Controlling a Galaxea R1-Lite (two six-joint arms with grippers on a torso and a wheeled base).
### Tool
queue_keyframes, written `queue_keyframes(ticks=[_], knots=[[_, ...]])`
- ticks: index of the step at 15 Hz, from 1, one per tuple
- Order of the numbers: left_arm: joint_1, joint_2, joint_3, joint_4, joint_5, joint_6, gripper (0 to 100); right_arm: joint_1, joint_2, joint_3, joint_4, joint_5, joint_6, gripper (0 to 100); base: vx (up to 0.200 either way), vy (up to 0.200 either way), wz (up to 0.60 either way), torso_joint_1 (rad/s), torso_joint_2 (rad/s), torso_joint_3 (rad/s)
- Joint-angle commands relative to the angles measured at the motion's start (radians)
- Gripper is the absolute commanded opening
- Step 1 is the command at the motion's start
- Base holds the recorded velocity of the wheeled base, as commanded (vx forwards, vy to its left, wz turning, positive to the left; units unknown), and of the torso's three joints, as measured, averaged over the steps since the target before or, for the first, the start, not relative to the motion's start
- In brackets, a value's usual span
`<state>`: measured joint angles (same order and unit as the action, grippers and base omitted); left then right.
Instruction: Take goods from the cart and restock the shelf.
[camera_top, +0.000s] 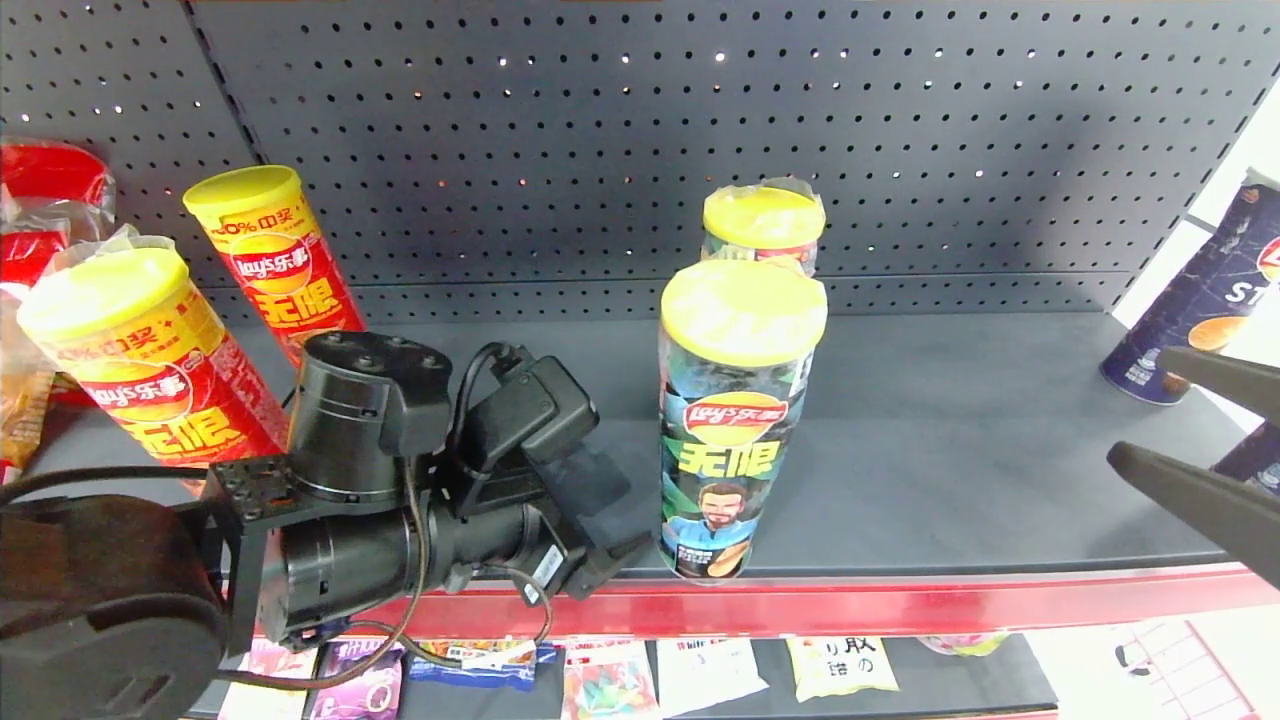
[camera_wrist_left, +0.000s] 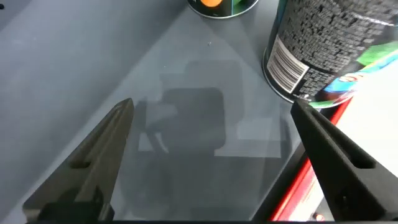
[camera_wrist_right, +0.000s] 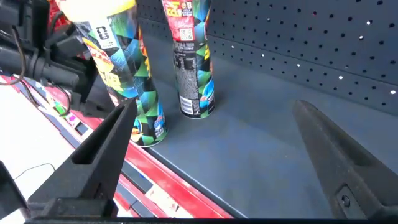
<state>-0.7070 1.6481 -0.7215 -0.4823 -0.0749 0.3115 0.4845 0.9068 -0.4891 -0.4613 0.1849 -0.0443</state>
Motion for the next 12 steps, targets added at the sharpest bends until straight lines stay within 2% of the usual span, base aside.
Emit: queue_keyframes(ticks=[1,12], knots=[[0.000,0.015,-0.004,-0.001,0.000,0.001,100,0.000,0.007,-0.002,0.001,0.001,0.000,100,0.000,0.000,0.00,0.000,0.00,0.000],[-0.002,0.039,-0.055,-0.002,0.001,0.003,100,0.000,0.007,-0.005,0.000,0.001,0.000,100,0.000,0.000,0.00,0.000,0.00,0.000]])
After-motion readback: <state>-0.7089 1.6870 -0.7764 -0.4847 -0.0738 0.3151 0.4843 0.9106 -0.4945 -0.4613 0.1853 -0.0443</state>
